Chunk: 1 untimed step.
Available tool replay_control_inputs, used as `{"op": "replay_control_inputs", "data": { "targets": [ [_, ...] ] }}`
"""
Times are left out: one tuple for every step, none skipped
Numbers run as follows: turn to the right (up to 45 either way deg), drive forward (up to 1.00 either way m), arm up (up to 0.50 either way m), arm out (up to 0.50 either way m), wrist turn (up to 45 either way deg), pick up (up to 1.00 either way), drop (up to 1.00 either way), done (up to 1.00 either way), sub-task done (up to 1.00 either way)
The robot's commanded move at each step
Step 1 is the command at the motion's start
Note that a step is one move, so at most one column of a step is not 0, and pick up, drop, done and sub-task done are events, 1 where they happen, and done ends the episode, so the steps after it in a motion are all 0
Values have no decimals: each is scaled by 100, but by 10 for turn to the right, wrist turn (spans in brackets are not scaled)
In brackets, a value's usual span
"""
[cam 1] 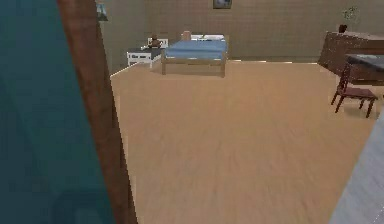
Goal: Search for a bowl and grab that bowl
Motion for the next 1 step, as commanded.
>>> {"op": "replay_control_inputs", "data": {
  "targets": [
    [30,0,0,0,0,0,0,0,0]
  ]
}}
